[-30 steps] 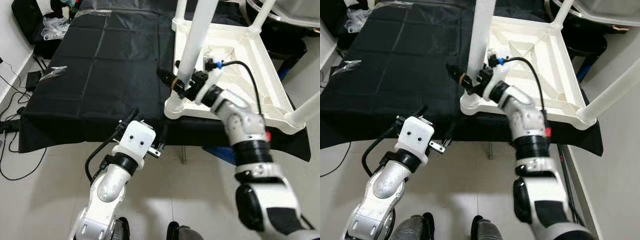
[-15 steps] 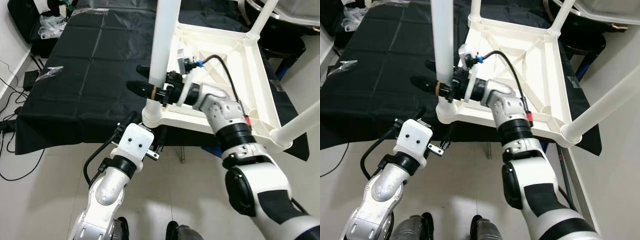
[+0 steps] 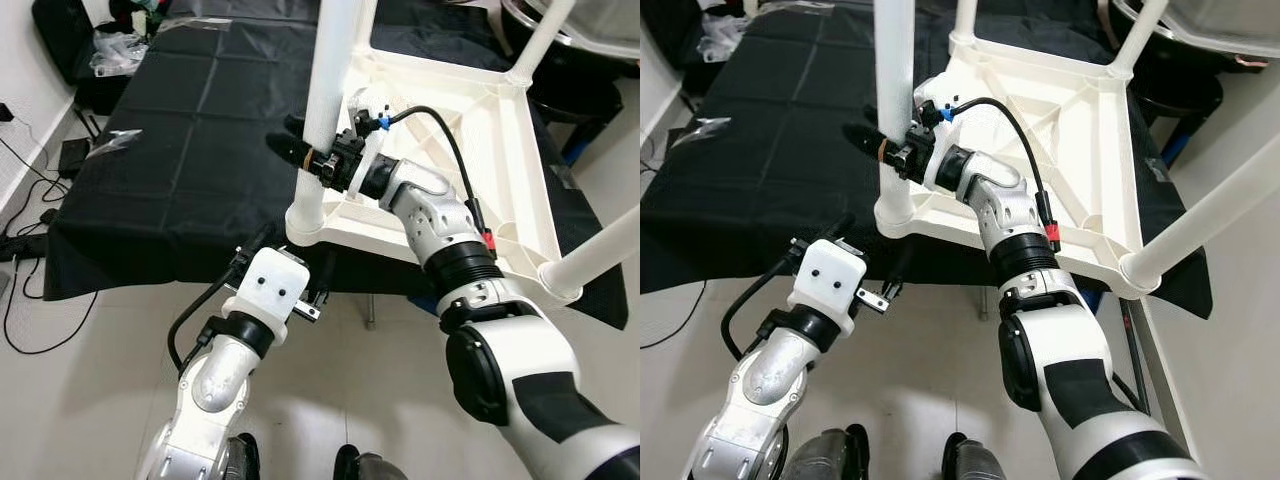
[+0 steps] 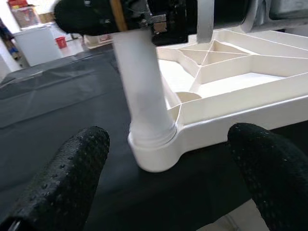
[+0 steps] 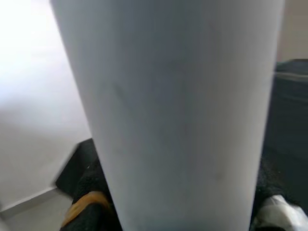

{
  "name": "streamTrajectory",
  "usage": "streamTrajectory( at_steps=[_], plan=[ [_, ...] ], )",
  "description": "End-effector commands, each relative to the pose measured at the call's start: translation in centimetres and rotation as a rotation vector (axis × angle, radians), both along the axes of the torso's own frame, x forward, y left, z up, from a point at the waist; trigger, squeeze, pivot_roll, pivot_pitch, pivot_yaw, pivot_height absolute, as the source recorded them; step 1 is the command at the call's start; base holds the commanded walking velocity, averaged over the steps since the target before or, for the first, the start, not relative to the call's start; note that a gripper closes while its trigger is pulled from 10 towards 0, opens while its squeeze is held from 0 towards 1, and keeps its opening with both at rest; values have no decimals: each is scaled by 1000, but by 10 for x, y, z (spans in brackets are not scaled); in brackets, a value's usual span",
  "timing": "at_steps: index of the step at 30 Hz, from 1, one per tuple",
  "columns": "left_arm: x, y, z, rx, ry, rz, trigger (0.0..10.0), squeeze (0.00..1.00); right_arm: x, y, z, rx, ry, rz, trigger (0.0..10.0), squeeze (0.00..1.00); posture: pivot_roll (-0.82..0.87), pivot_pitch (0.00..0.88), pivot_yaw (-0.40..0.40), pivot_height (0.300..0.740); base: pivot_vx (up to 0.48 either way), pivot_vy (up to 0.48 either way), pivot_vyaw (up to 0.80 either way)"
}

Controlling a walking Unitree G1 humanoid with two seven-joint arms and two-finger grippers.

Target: Building children table

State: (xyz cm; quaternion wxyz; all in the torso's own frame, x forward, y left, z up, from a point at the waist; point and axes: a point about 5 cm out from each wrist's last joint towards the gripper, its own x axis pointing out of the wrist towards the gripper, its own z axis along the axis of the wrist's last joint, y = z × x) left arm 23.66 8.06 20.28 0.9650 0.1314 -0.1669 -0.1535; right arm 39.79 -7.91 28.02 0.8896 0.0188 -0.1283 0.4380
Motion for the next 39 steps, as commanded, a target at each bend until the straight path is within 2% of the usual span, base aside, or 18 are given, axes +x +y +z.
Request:
streamTrajectory(
  at_steps=[1, 3, 4, 8, 9, 10, 13, 14, 23, 24, 25, 27, 28, 29, 30, 36, 37, 39],
  plan=[
    [0, -1, -1, 4, 2, 0, 10000, 0, 8, -25, -8, 51, 55, -195, 0, 0, 204, 205, -98, 740, 0, 0, 0],
    [1, -1, -1, 4, -1, -3, 10000, 0, 13, -36, -13, 45, 82, -391, 0, 0, 204, 200, -95, 740, 0, 0, 0],
    [1, -1, -1, 4, -1, -3, 10000, 0, 13, -36, -13, 45, 82, -391, 0, 0, 204, 200, -95, 740, 0, 0, 0],
    [2, -3, 0, 0, -4, -10, 10000, 0, 12, -52, -28, 72, 163, -819, 0, 0, 198, 199, -90, 740, 0, 0, 0],
    [2, -3, 0, 0, -4, -10, 10000, 0, 12, -52, -28, 72, 163, -819, 0, 0, 198, 199, -90, 740, 0, 0, 0],
    [2, -4, 0, 0, -5, -13, 10000, 0, 7, -54, -31, 120, 185, -935, 0, 0, 199, 199, -89, 740, 0, 0, 0],
    [3, -4, 0, 1, -6, -13, 10000, 0, 0, -54, -32, 182, 190, -1040, 0, 0, 200, 202, -87, 740, 0, 0, 0],
    [4, -3, 1, 2, -8, -13, 10000, 0, -9, -50, -31, 269, 195, -1138, 0, 0, 200, 203, -87, 740, 0, 0, 0],
    [4, -3, 1, 2, -8, -8, 10000, 0, -14, -33, -28, 308, 210, -1136, 0, 0, 200, 206, -89, 740, 0, 0, 0],
    [3, -3, 0, 1, -6, -6, 10000, 0, -12, -24, -27, 309, 226, -1067, 10000, 0, 200, 206, -89, 740, 0, 0, 0],
    [3, -3, 0, 2, -3, -6, 10000, 0, -10, -20, -27, 296, 229, -1027, 10000, 1000, 197, 211, -89, 740, 0, 0, 0],
    [3, -2, -1, 2, -2, -6, 10000, 0, -9, -19, -27, 287, 228, -1004, 10000, 1000, 197, 211, -89, 740, 0, 0, 0],
    [3, -2, -1, 2, 0, -5, 10000, 0, -8, -21, -26, 268, 212, -982, 10000, 125, 197, 211, -89, 740, 0, 0, 0],
    [3, -2, -1, 2, 0, -5, 10000, 0, -8, -21, -26, 268, 212, -982, 10000, 125, 197, 211, -89, 740, 0, 0, 0],
    [3, -2, -1, 4, 0, -5, 10000, 0, -7, -25, -23, 251, 179, -966, 10000, 0, 198, 210, -93, 740, 0, 0, 0],
    [2, -2, -2, 4, 1, -5, 10000, 0, -5, -28, -18, 233, 142, -866, 10000, 0, 197, 205, -91, 740, 0, 0, 0],
    [2, -2, -1, 7, -4, -6, 10000, 0, -5, -28, -16, 218, 128, -758, 10000, 0, 198, 190, -91, 740, 0, 0, 0],
    [3, -2, -1, 12, -11, -10, 10000, 0, -11, -25, -12, 161, 77, -400, 10000, 0, 198, 176, -90, 740, 0, 0, 0]
  ],
)
